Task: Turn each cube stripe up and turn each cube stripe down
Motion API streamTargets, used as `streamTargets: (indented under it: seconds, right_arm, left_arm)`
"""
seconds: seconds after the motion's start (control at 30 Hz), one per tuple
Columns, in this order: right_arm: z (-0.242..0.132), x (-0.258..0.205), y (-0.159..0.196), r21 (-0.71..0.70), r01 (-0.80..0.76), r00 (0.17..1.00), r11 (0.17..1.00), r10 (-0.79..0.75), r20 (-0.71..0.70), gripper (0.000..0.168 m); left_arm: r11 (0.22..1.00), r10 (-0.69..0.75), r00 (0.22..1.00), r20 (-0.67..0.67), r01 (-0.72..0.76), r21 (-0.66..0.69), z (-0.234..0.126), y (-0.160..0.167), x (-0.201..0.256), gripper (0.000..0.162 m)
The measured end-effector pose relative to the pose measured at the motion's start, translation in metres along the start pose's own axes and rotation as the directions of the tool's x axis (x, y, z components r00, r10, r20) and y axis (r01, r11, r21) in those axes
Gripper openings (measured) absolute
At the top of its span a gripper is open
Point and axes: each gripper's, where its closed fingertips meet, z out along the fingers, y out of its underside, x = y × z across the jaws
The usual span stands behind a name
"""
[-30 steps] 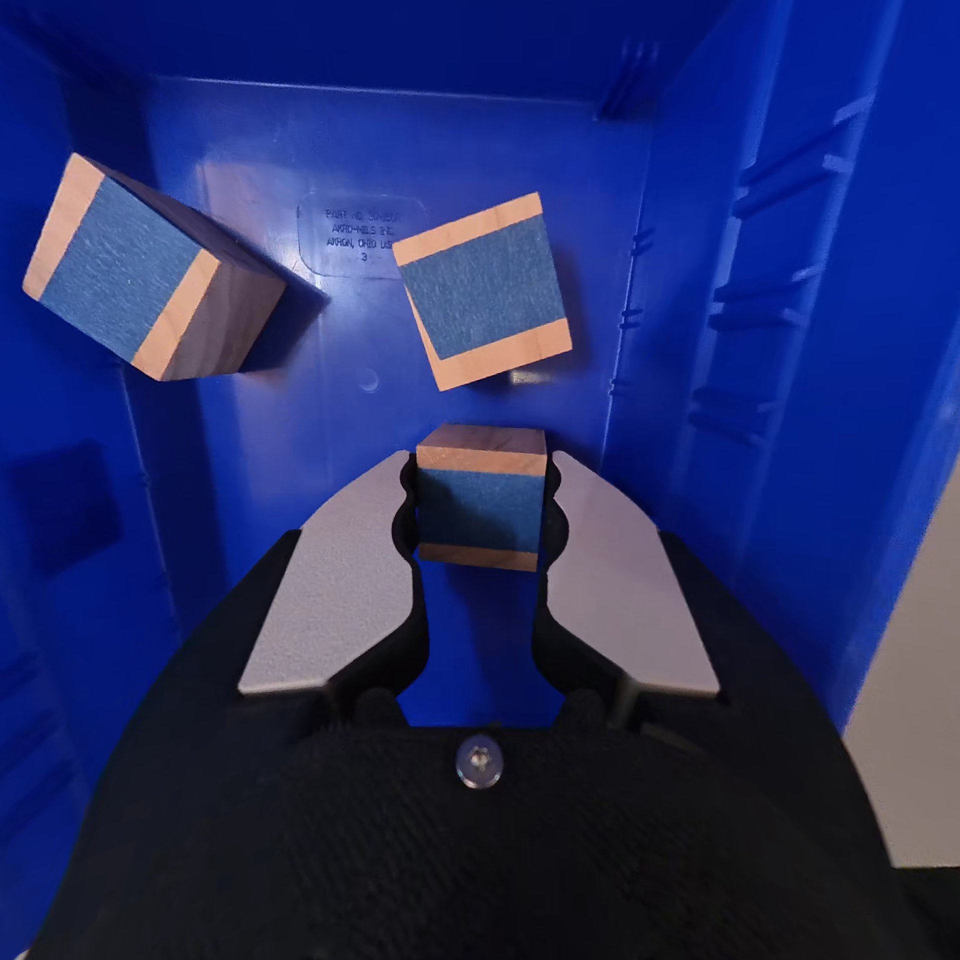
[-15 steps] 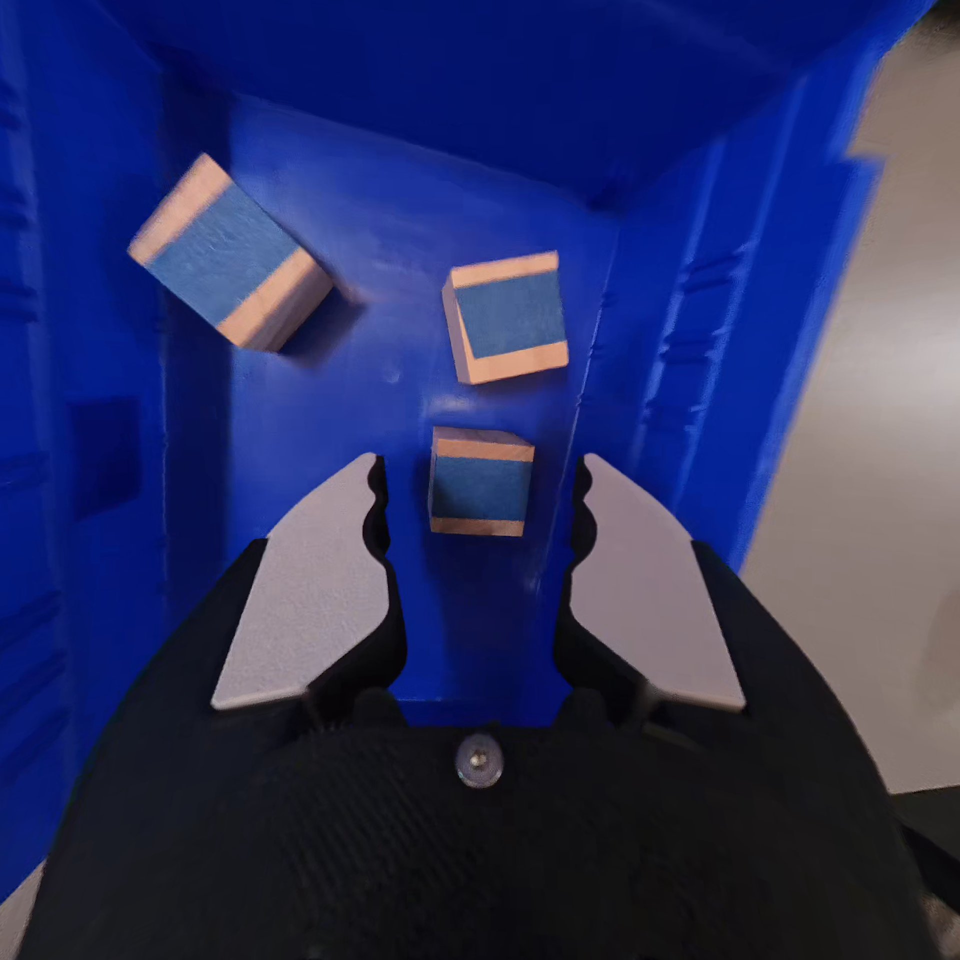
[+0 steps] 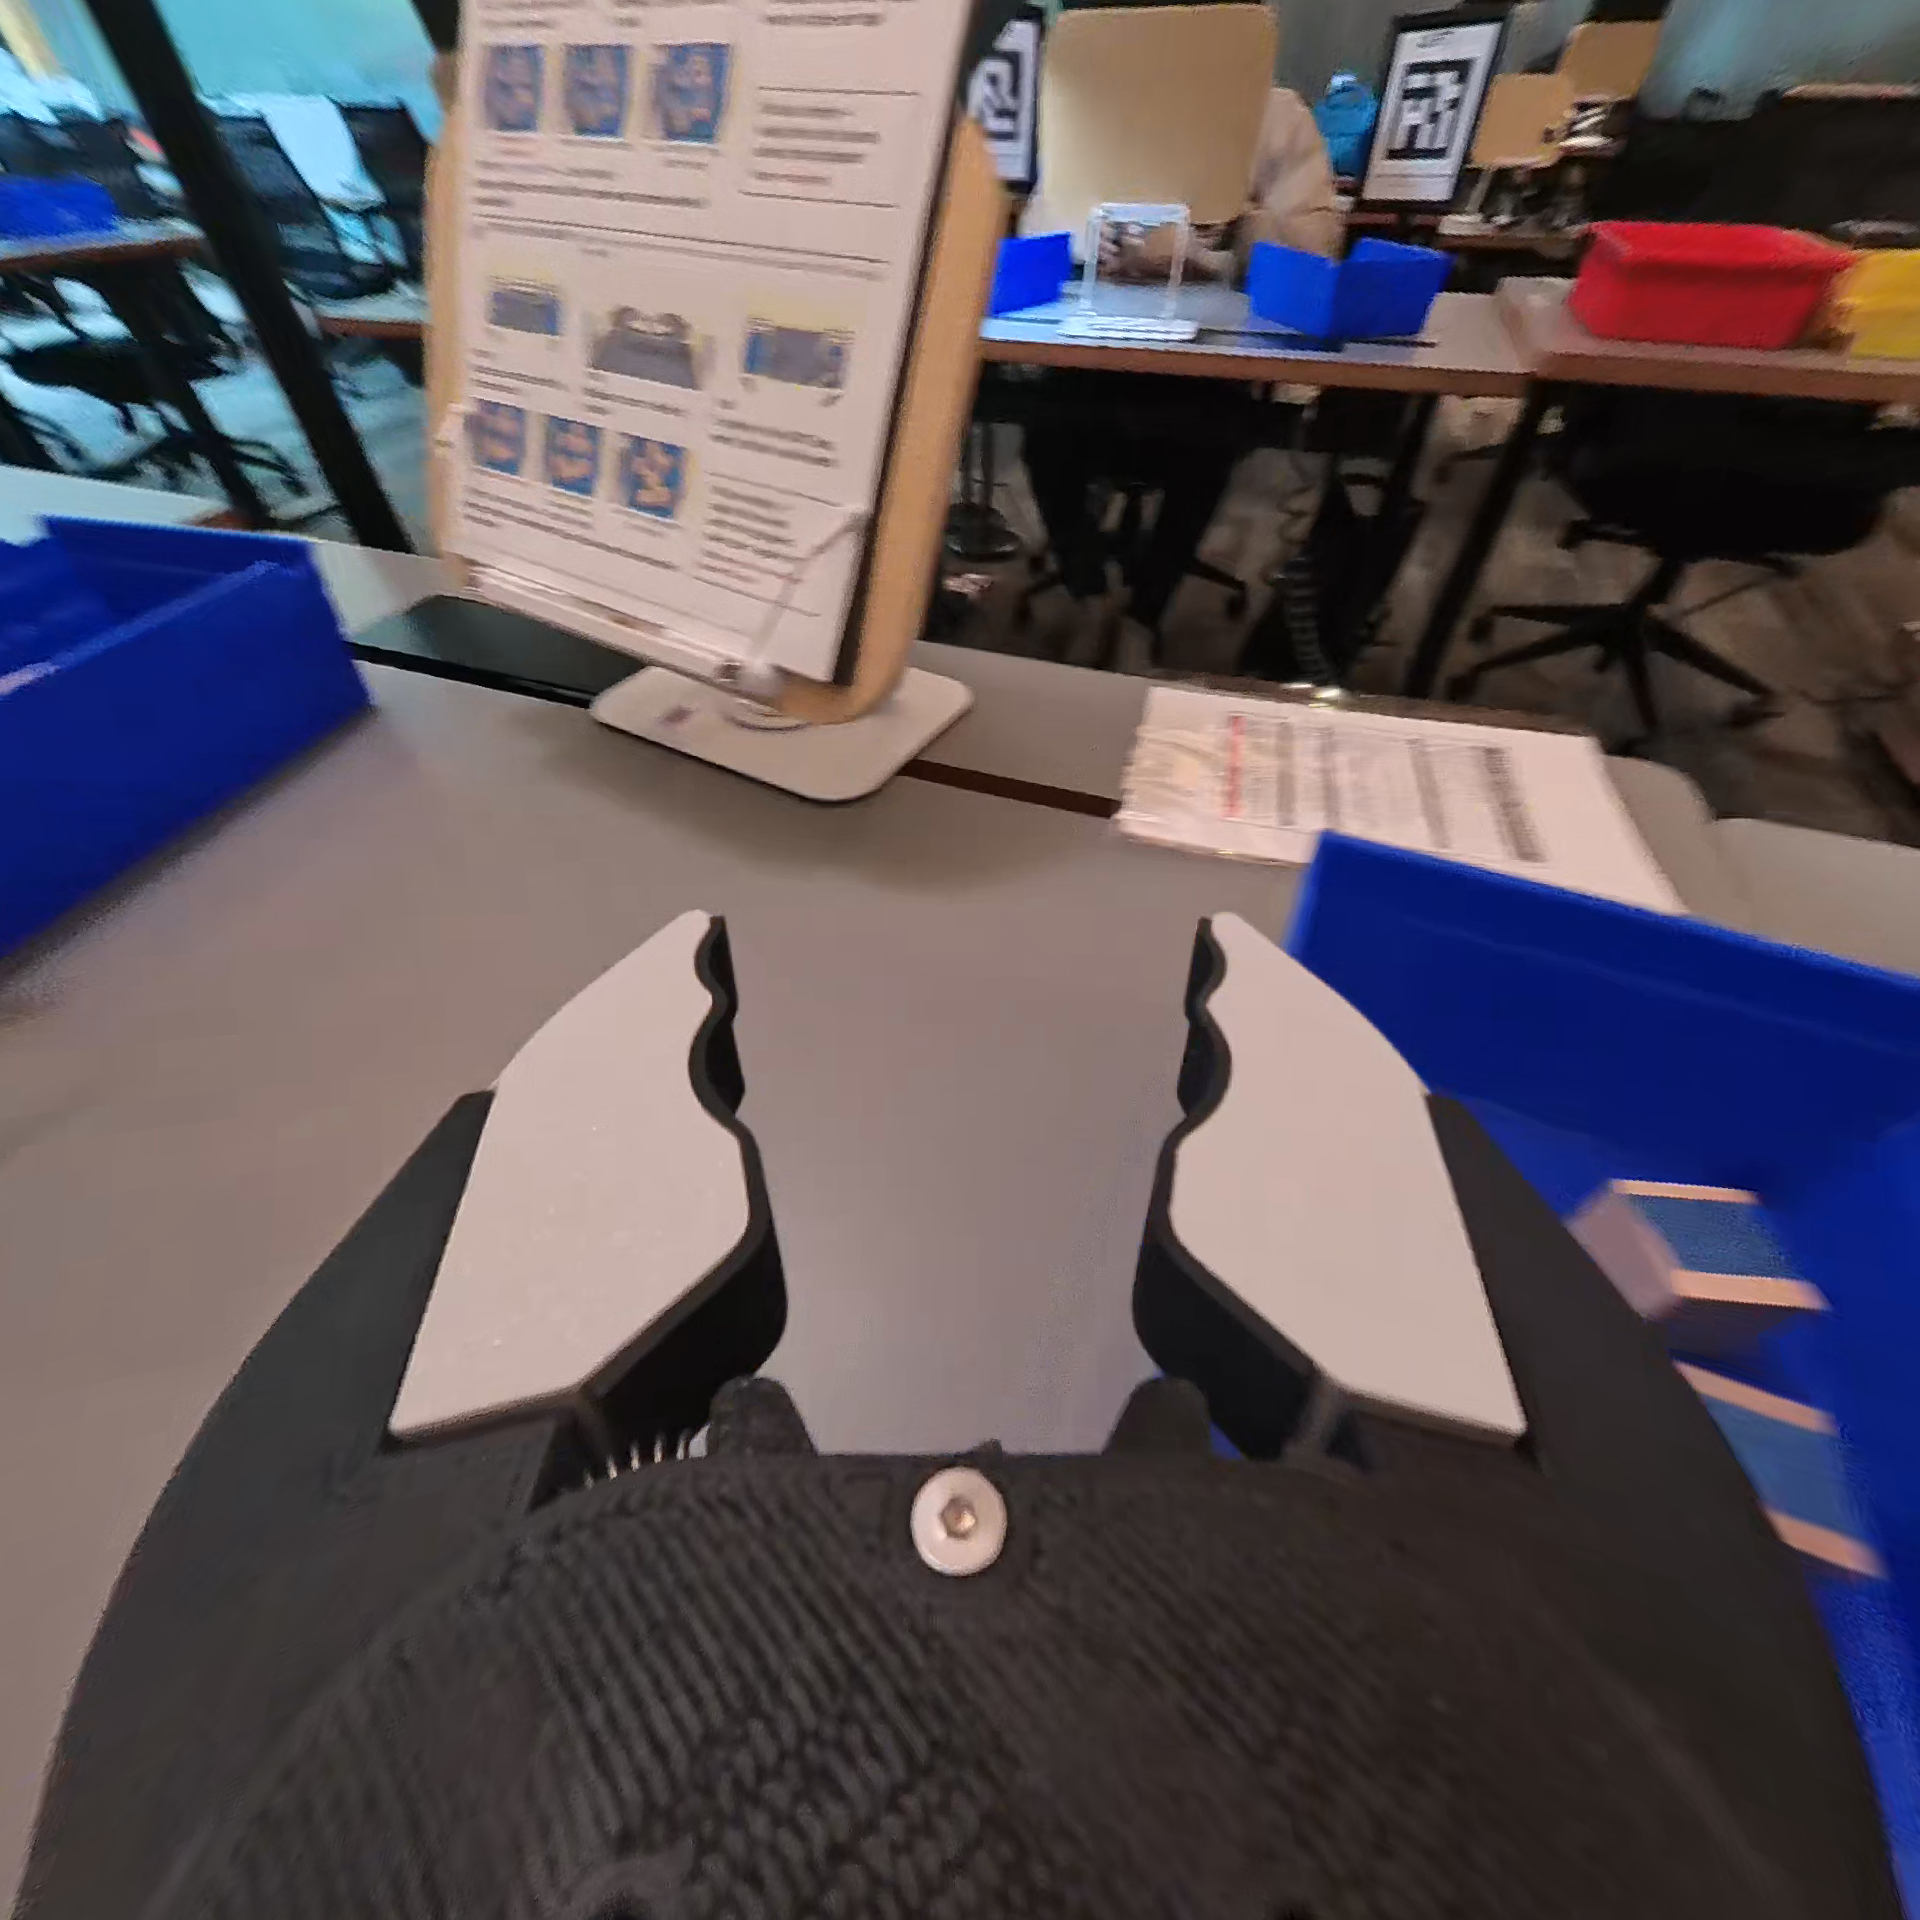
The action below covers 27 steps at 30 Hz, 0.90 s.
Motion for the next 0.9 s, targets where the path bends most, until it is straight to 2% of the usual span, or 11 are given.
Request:
streamTargets:
  seconds: [0.1,0.2,0.3,0.43,0.5,0.6,0.73,0.9]
  right_arm:
    - [0.011,-0.044,0.018,0.032,-0.043,0.994,0.999,0.039,0.106,0.082]
    - [0.025,-0.073,0.040,0.033,-0.008,0.991,0.999,0.004,0.136,0.080]
    - [0.037,-0.101,0.056,0.045,-0.002,0.981,0.999,-0.007,0.196,0.079]
    - [0.045,-0.136,0.064,0.127,0.033,0.955,0.991,-0.069,0.289,0.079]
    - [0.046,-0.146,0.066,0.181,0.080,0.945,0.980,-0.132,0.299,0.078]
    - [0.045,-0.157,0.071,0.203,0.106,0.926,0.973,-0.171,0.337,0.079]
    - [0.042,-0.163,0.075,0.213,0.077,0.914,0.974,-0.154,0.376,0.079]
    - [0.042,-0.163,0.074,0.218,0.069,0.912,0.974,-0.150,0.382,0.079]
  left_arm:
    - [0.982,0.003,0.986,0.166,0.029,-0.189,-0.010,0.023,-0.072,0.068]
    - [0.914,-0.033,0.964,0.265,0.136,-0.382,-0.011,0.058,-0.128,0.070]
    - [0.798,-0.088,0.943,0.321,0.260,-0.544,-0.007,0.092,-0.164,0.070]
    - [0.571,-0.033,0.928,0.371,0.322,-0.755,-0.004,0.138,-0.197,0.070]
    - [0.489,-0.005,0.915,0.403,0.354,-0.797,-0.001,0.153,-0.211,0.069]
    - [0.419,-0.013,0.904,0.428,0.394,-0.818,0.008,0.167,-0.223,0.070]
    - [0.354,-0.012,0.886,0.463,0.437,-0.827,0.014,0.184,-0.234,0.073]
    - [0.310,-0.014,0.872,0.490,0.470,-0.827,0.016,0.201,-0.240,0.073]
